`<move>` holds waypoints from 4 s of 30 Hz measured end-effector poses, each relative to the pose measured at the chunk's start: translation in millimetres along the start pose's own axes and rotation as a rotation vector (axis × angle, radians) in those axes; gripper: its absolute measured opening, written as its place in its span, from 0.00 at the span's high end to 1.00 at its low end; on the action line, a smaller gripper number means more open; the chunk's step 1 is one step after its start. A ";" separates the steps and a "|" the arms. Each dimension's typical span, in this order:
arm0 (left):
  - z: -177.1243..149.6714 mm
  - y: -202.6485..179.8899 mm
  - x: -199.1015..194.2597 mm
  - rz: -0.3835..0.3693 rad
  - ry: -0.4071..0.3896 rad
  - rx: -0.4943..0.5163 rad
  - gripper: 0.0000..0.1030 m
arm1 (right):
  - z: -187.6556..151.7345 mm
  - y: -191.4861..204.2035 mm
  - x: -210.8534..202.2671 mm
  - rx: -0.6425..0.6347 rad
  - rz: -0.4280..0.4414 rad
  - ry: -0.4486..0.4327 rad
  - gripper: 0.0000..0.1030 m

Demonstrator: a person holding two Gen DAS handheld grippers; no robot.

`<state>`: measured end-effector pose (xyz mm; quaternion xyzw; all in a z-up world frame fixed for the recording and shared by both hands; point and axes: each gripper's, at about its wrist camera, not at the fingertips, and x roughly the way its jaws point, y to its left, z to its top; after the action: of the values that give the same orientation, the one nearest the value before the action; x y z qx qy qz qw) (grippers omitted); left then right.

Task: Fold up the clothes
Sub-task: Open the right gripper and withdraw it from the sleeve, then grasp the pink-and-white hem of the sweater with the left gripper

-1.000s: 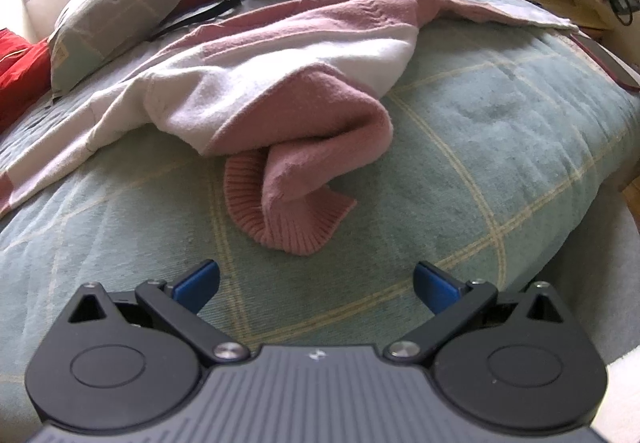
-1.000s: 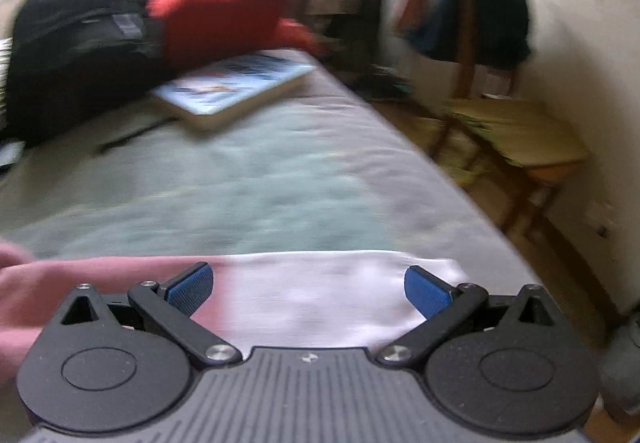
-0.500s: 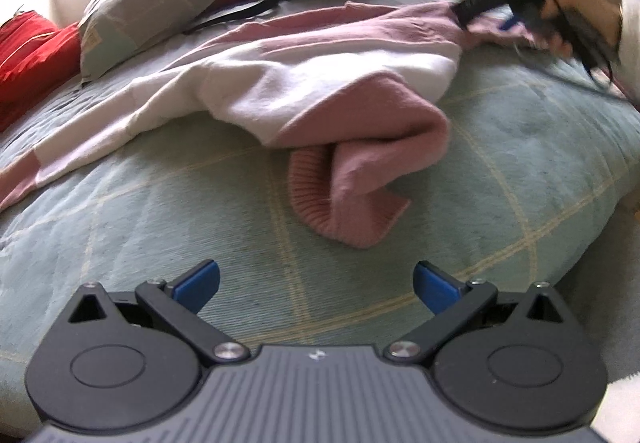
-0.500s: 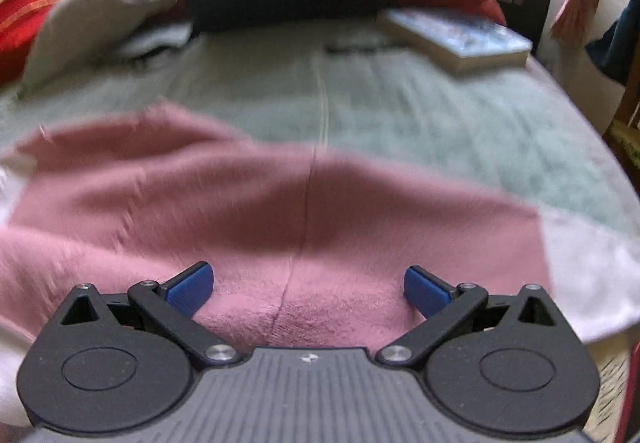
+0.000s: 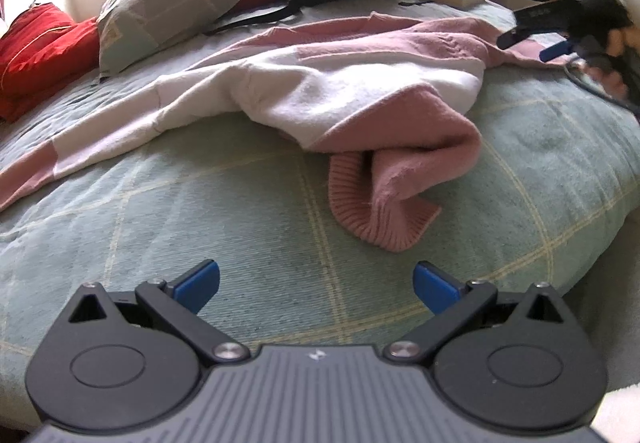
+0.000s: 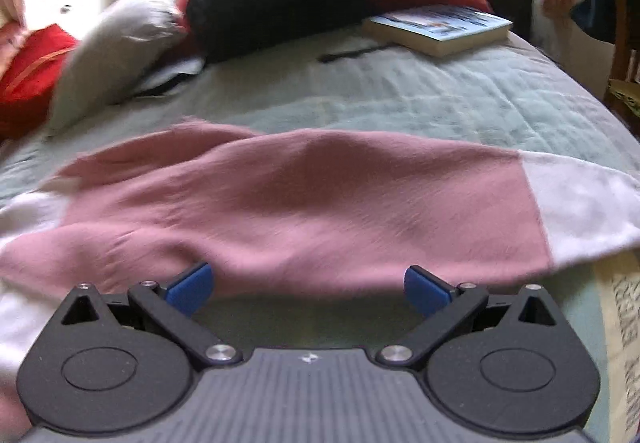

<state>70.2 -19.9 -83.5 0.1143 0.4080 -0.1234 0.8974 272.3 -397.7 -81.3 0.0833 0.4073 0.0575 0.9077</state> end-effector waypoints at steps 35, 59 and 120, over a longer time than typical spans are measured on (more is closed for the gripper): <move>61.2 -91.3 15.1 -0.499 0.098 0.129 0.01 | -169.6 92.8 -85.9 -0.118 -0.008 0.123 0.00; 140.0 -20.4 46.7 -0.184 -0.086 0.152 0.01 | -153.4 107.6 -80.0 -0.108 0.074 0.081 0.00; 210.6 -3.0 115.8 -0.097 -0.041 0.246 0.01 | -144.3 104.0 -63.6 -0.026 0.126 0.074 0.00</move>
<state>291.2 -101.9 -36.9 0.2012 0.3763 -0.2181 0.8777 118.4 -291.8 -108.7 0.0948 0.4337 0.1230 0.8875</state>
